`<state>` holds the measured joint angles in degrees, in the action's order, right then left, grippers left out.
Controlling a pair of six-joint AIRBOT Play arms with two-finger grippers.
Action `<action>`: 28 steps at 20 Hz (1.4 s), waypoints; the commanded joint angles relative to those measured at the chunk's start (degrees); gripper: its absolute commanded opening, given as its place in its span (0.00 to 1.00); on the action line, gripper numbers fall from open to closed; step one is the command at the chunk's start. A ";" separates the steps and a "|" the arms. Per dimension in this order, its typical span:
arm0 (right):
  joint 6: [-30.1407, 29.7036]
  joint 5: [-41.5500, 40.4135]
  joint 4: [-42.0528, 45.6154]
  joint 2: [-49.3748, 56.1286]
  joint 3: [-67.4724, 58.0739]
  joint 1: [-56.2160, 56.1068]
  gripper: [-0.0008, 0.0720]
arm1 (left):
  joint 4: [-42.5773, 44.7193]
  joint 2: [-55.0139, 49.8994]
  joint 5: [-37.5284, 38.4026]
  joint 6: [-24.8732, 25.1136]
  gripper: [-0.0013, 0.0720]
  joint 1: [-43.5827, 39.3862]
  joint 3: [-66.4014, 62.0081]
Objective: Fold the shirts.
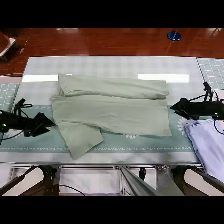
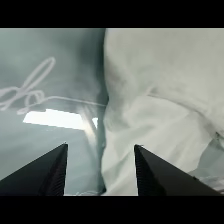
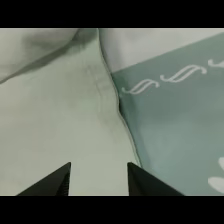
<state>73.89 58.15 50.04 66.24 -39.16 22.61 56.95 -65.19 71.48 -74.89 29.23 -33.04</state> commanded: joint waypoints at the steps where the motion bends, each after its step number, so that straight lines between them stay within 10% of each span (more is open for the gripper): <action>1: -1.38 -1.05 -4.04 -1.70 4.04 -2.05 0.58 | -10.67 1.60 -5.75 6.34 0.71 0.13 8.15; 7: -2.29 -1.22 -9.35 -1.73 4.00 -3.58 0.58 | -13.03 0.04 -16.33 7.17 0.64 -9.57 10.05; 9: -3.39 0.22 -6.80 -1.73 3.04 -0.02 0.58 | -13.05 -0.57 -15.96 7.34 0.05 -11.82 10.03; 16: 2.38 18.71 12.76 -1.77 8.94 9.31 0.58 | -13.03 -0.55 -13.14 7.39 0.04 -12.04 10.03; 28: 5.25 1.81 2.56 -1.77 13.38 2.58 0.57 | -13.03 -0.55 -12.46 7.41 0.04 -12.04 10.03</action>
<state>77.78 67.77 54.94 64.42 -26.02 27.83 43.94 -65.69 58.92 -67.51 17.21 -23.00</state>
